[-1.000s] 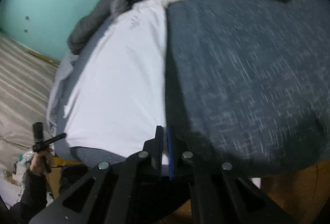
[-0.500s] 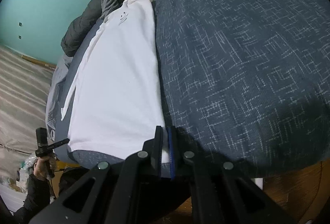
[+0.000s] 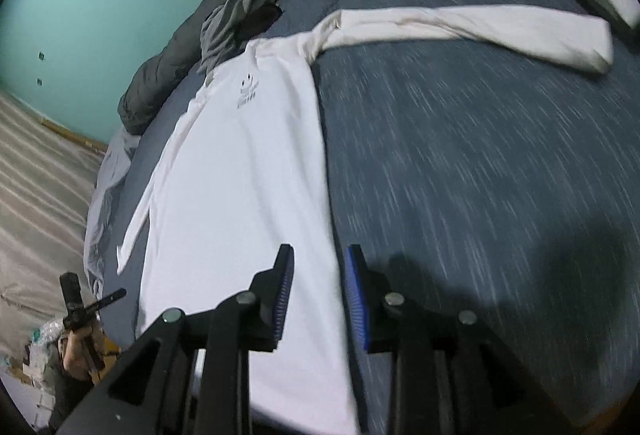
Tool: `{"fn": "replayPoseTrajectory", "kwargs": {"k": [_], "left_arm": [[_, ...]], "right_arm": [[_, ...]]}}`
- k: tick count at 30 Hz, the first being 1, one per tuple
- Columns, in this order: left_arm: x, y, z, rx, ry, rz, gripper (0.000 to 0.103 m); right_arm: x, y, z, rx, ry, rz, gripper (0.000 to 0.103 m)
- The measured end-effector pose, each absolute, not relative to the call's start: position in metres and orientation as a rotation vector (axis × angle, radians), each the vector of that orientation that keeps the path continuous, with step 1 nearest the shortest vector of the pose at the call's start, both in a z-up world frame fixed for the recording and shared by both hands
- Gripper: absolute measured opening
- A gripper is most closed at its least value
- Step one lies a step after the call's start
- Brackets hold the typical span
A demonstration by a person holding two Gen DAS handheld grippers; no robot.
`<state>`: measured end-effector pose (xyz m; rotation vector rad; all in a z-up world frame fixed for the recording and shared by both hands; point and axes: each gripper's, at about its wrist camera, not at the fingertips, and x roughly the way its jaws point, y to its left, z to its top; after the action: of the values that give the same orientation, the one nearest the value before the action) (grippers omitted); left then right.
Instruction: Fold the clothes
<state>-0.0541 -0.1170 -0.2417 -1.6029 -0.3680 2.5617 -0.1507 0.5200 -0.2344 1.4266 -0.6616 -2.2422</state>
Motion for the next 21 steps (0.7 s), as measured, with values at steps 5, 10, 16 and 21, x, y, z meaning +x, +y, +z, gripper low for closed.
{"fn": "replayPoseTrajectory", "kwargs": {"k": [5,10,16,21], "left_arm": [[-0.096,-0.094,-0.241,-1.507,-0.370,2.606,0.012],[-0.141,-0.058,-0.249,-1.458,-0.355,2.622,0.012],[-0.170,-0.042,-0.269,-1.425,-0.380,2.623,0.018],[-0.186,-0.036,-0.289,-1.446,-0.390,2.622,0.018]], "right_arm": [[-0.213,0.500,-0.240,1.436,-0.614,-2.285,0.027],[-0.266,0.483,-0.244,1.443,-0.564,-2.318,0.031],[-0.314,0.459,-0.255,1.486,-0.396,-2.382,0.035],[-0.343,0.444,-0.264,1.459,-0.371,-2.390,0.035]]}}
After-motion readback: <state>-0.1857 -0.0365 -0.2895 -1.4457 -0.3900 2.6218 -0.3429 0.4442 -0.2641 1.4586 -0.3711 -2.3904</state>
